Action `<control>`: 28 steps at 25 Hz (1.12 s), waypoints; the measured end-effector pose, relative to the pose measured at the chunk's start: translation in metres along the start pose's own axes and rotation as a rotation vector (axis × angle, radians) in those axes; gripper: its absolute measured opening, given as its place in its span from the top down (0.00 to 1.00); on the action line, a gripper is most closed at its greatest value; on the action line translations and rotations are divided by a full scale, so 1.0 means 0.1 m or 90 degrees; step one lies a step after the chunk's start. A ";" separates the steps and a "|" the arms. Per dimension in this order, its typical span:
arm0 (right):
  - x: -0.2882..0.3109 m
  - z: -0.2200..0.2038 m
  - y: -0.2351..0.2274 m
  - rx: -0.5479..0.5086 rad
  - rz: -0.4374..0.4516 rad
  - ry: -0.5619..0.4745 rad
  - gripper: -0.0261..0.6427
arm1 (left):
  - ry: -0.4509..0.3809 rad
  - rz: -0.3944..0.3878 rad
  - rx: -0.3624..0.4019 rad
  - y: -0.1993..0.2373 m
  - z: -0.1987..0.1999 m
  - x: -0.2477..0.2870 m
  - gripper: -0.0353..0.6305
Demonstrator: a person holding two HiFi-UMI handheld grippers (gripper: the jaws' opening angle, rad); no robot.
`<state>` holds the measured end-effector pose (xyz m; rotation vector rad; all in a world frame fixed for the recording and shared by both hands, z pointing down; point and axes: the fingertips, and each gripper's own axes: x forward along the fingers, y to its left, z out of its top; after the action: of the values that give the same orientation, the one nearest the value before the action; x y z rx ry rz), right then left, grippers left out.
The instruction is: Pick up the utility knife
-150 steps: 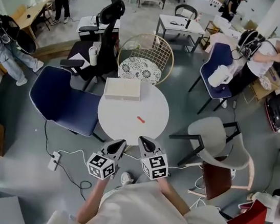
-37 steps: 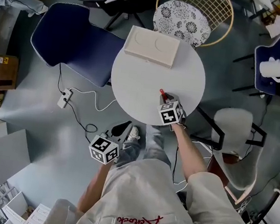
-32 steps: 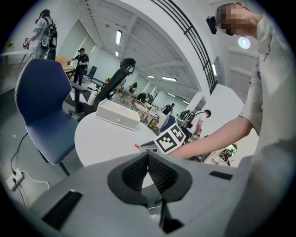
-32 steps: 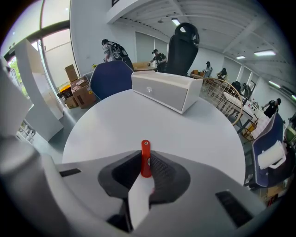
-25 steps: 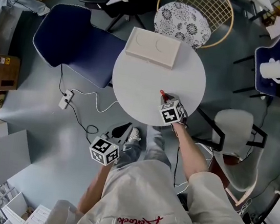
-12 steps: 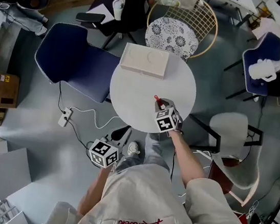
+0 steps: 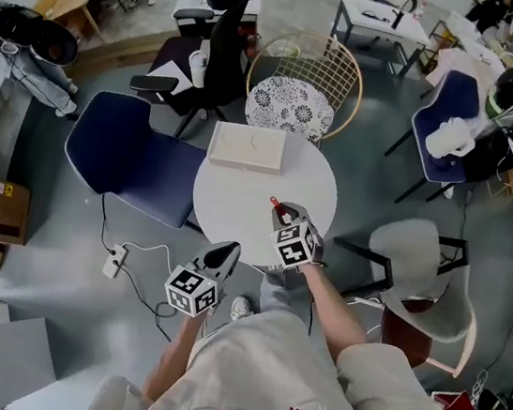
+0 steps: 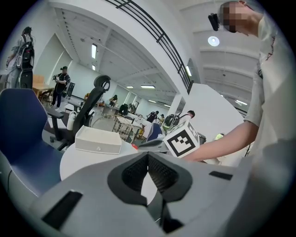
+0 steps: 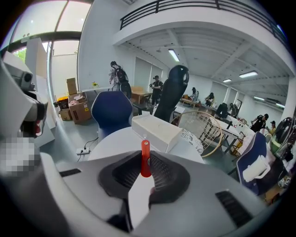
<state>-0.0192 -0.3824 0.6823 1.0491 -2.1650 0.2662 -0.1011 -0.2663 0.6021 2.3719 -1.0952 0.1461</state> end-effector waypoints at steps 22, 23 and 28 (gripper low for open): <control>-1.65 -0.01 0.81 0.048 -0.098 -0.169 0.86 | -0.036 -0.094 0.088 -0.62 0.01 -0.26 0.93; -1.68 -0.04 0.84 0.050 -0.100 -0.169 0.86 | -0.036 -0.096 0.088 -0.63 -0.01 -0.28 0.93; -1.84 -0.18 0.93 0.067 -0.112 -0.170 0.86 | -0.032 -0.108 0.088 -0.76 -0.12 -0.36 0.93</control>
<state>-0.0027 -0.2023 0.5819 1.3938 -2.2937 0.1661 -0.0676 -0.1953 0.5705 2.5918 -0.9278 0.1046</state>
